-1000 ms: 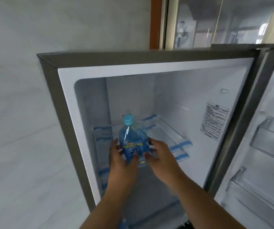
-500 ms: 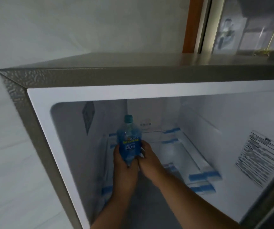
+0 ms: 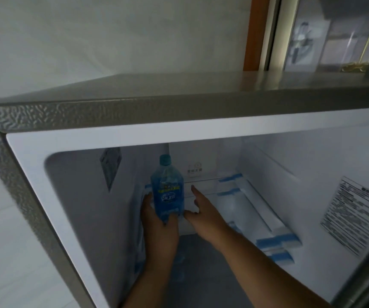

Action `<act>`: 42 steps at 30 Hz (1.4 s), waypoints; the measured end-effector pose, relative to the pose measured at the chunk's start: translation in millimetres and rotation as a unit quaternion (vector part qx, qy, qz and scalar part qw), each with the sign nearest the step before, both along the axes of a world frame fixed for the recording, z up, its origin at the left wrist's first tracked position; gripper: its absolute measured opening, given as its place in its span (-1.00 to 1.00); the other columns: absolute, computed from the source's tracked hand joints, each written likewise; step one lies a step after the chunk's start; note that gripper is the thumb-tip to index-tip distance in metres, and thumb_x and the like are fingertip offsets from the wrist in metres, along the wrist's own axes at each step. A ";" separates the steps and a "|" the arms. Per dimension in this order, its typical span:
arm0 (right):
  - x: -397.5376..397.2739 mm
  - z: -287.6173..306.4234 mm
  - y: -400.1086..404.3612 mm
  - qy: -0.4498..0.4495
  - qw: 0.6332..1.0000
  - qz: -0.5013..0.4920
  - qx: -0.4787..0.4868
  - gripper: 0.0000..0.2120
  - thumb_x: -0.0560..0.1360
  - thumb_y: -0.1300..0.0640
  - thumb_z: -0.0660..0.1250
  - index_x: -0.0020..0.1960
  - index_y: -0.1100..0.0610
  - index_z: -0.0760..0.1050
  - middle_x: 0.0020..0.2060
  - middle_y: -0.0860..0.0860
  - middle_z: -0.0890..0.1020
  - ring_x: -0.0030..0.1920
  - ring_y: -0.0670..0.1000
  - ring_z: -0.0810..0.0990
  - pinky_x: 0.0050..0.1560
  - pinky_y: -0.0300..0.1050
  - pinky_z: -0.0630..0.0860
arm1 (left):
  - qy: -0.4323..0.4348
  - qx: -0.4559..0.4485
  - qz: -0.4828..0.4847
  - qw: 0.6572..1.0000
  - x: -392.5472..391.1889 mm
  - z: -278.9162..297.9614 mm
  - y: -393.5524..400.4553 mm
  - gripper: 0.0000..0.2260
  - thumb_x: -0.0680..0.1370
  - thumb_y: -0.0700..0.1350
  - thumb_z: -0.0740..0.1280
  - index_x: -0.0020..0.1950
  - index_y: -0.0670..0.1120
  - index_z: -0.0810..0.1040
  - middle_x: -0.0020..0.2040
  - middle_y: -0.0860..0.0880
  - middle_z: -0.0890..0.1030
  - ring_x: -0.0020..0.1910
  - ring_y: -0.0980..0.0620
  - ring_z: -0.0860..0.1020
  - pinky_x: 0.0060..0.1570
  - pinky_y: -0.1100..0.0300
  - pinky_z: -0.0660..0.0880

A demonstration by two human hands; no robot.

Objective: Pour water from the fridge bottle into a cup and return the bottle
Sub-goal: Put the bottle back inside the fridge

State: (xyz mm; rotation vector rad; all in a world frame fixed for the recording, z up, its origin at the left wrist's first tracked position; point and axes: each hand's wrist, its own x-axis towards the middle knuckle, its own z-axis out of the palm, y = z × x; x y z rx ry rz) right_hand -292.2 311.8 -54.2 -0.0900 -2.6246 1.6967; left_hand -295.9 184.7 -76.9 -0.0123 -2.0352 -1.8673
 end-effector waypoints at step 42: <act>683.4 -32.5 51.7 -0.100 0.774 -0.577 0.241 -0.42 0.62 -0.05 0.36 0.59 -0.11 0.27 0.55 -0.17 0.36 0.55 -0.03 0.32 0.52 -0.10 0.29 | 0.323 -0.485 -0.554 0.595 505.8 -32.7 177.9 -0.28 0.68 0.09 0.24 0.72 0.01 -0.09 0.72 0.02 -0.05 0.70 -0.03 -0.09 0.62 0.00 0.03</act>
